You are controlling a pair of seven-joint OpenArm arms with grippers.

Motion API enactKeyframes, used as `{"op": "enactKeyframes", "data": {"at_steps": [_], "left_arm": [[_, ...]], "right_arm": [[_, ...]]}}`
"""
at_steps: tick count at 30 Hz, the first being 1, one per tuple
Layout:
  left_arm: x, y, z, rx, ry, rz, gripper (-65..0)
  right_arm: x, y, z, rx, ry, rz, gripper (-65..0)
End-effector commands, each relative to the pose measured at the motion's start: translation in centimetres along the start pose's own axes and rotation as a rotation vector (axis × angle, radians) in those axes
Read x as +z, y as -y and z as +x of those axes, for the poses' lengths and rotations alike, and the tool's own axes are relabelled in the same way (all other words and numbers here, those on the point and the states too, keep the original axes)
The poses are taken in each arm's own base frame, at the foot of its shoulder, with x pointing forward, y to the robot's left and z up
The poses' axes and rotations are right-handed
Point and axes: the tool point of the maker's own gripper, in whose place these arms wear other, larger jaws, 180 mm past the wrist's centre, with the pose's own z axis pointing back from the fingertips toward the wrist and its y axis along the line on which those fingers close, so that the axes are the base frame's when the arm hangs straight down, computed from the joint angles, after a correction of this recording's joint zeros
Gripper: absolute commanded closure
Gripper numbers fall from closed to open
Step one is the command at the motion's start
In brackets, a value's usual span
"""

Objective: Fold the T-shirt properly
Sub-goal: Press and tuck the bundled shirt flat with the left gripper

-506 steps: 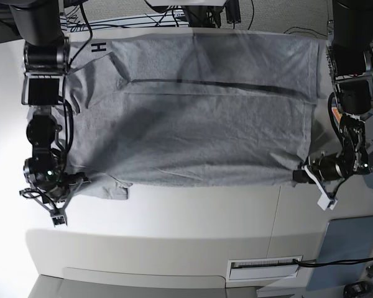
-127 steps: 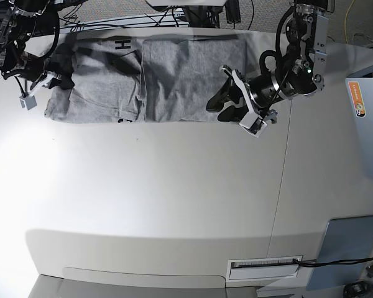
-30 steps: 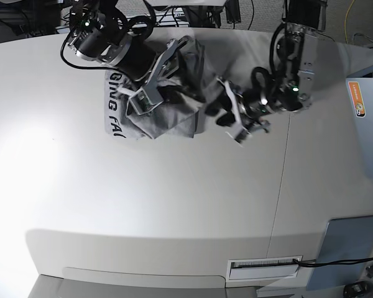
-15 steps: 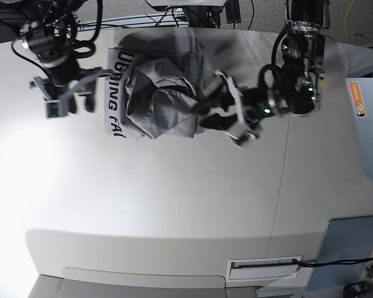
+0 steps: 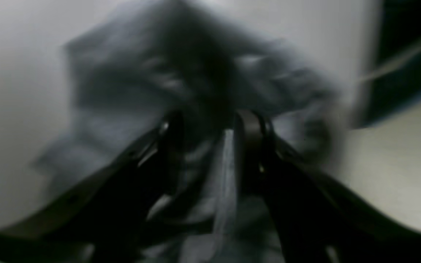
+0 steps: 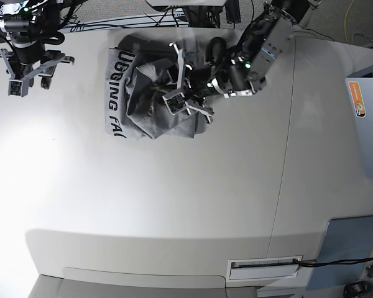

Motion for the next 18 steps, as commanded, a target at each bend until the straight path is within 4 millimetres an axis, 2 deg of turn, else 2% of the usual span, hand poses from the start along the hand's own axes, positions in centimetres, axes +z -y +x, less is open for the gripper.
{"op": "enactKeyframes", "data": {"at_steps": [1,7,14,16,18], "left_arm": [[0.1,-0.4,1.5,-0.014,0.046,0.030,-23.9],[0.1,-2.9,1.1,-0.015,0.022,0.189,-23.9],[0.1,-3.0,1.0,-0.019,0.016,0.197,-23.7],[0.1,-3.0,0.8,-0.016,0.012,0.196,-16.8],[0.0,-3.2,0.5,-0.005,0.004,0.204,-4.4]], "right_arm": [[0.4,0.1,0.7,0.009,0.030,-0.002,-24.5],[0.4,0.1,0.7,0.010,0.026,-0.002,-24.5],[0.4,0.1,0.6,0.010,0.021,-0.002,-24.5],[0.4,0.1,0.5,0.010,0.016,-0.002,-24.5],[0.4,0.1,0.4,0.010,0.011,-0.002,-24.5]]}}
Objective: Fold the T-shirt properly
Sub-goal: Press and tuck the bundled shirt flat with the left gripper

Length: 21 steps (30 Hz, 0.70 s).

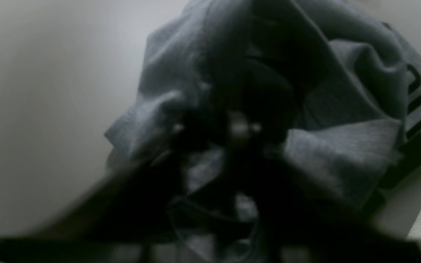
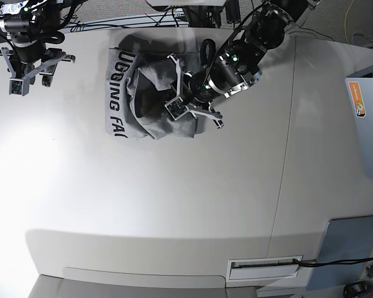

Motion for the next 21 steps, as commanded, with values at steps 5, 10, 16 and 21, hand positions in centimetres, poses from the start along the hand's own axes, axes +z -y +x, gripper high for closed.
{"op": "enactKeyframes", "data": {"at_steps": [5,10,16,21], "left_arm": [[0.4,-3.5,1.1,0.063,0.039,0.158,0.0],[2.1,-9.4,0.9,0.138,0.050,0.334,0.0],[4.4,-14.0,0.3,0.194,0.075,0.461,0.0],[4.6,-14.2,-0.1,0.193,0.066,0.464,-20.2]], "right_arm": [[0.4,0.1,0.8,0.009,0.033,-0.002,-24.5],[0.4,0.1,0.8,0.009,0.033,-0.002,-24.5],[0.4,0.1,0.8,0.009,0.033,-0.002,-24.4],[0.4,0.1,0.7,0.009,0.027,-0.002,-24.4]]}}
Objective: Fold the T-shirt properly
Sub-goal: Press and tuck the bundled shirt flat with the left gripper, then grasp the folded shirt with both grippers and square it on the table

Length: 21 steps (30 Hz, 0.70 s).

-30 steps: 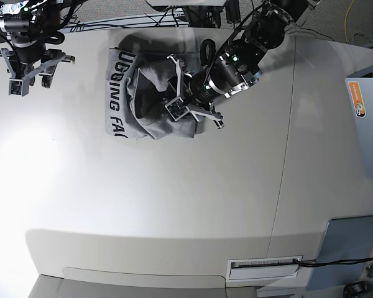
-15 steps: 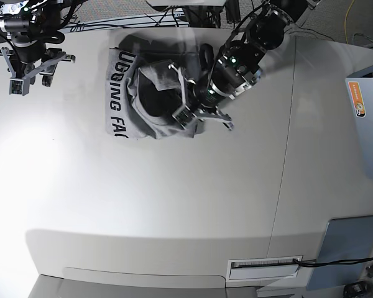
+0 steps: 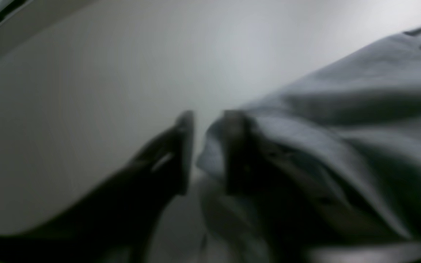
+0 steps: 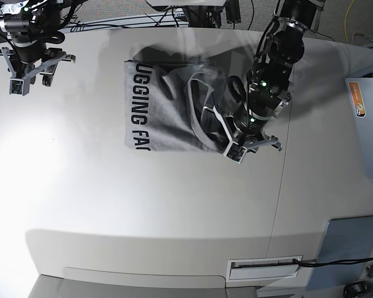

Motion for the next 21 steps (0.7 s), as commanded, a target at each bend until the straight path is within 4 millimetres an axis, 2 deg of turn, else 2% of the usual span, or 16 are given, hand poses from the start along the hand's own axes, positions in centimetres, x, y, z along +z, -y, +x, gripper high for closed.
{"op": "enactKeyframes", "data": {"at_steps": [1,3,7,9,12,16,18,21], "left_arm": [[0.1,-0.6,1.6,-0.009,0.053,0.019,-25.2],[0.1,-0.8,1.5,-0.026,0.050,0.034,-30.6],[0.5,-1.5,1.5,0.043,0.053,0.025,-30.7],[1.1,-1.3,1.7,0.082,0.071,-0.037,-30.2],[2.7,0.5,1.0,0.085,0.063,-0.183,-21.6],[4.8,4.6,-1.5,0.059,0.022,-0.408,-0.9],[6.2,7.1,-2.8,0.026,0.002,-0.528,0.0],[7.7,9.1,-4.6,0.026,-0.031,-0.613,0.0]], "right_arm": [[0.4,0.1,0.7,0.011,0.028,-0.003,-24.4],[0.4,0.1,0.6,0.011,0.023,-0.003,-24.4],[0.4,0.1,0.6,0.011,0.023,-0.003,-24.4],[0.4,0.0,0.7,0.009,0.028,0.003,-24.4],[0.5,-1.7,1.4,0.000,0.063,0.097,-23.7],[0.7,-3.9,2.2,0.017,0.108,0.203,-8.6],[0.6,-5.0,2.7,0.038,0.131,0.226,-2.8],[0.4,-6.9,4.4,0.089,0.205,0.268,0.0]]}}
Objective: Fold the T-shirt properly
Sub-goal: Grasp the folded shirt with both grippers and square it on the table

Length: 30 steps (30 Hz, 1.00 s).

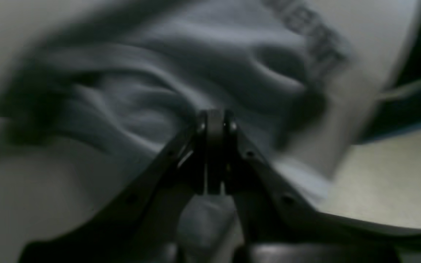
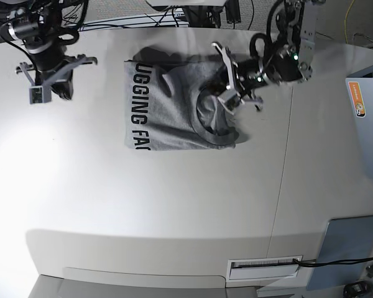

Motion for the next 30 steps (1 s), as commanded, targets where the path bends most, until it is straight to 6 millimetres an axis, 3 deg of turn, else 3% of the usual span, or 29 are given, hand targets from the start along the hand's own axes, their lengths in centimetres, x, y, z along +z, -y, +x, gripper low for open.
{"op": "enactKeyframes", "data": {"at_steps": [1,3,8,13,18,22,27,30], "left_arm": [[0.3,0.4,0.5,0.000,0.020,-0.012,0.0],[0.4,1.3,-0.9,0.029,-0.017,-0.031,0.0],[0.7,3.2,-3.5,0.091,-0.071,-0.064,0.0],[0.4,3.7,-5.7,0.147,-0.107,-0.078,0.0],[-0.2,2.4,-6.9,0.169,-0.111,-0.024,0.0],[-0.3,1.4,-6.7,0.184,-0.085,0.029,0.0],[-0.2,-0.7,-6.4,0.196,-0.059,0.143,0.0],[0.0,-2.2,-6.9,0.188,-0.090,0.213,0.0]], "right_arm": [[0.0,-0.6,1.8,0.035,0.068,0.017,0.0],[-0.7,-1.8,3.5,0.085,0.113,0.045,0.0],[-4.6,-4.2,4.5,0.108,0.123,0.118,0.0],[-9.1,-4.1,4.8,0.102,0.087,0.114,0.0],[-12.9,-3.4,5.3,0.048,0.054,0.128,0.0],[-15.8,-3.7,5.1,0.009,0.023,0.176,0.0],[-18.6,-6.9,4.7,0.050,-0.044,0.296,0.0],[-18.9,-9.1,3.4,0.111,-0.115,0.342,0.0]]}}
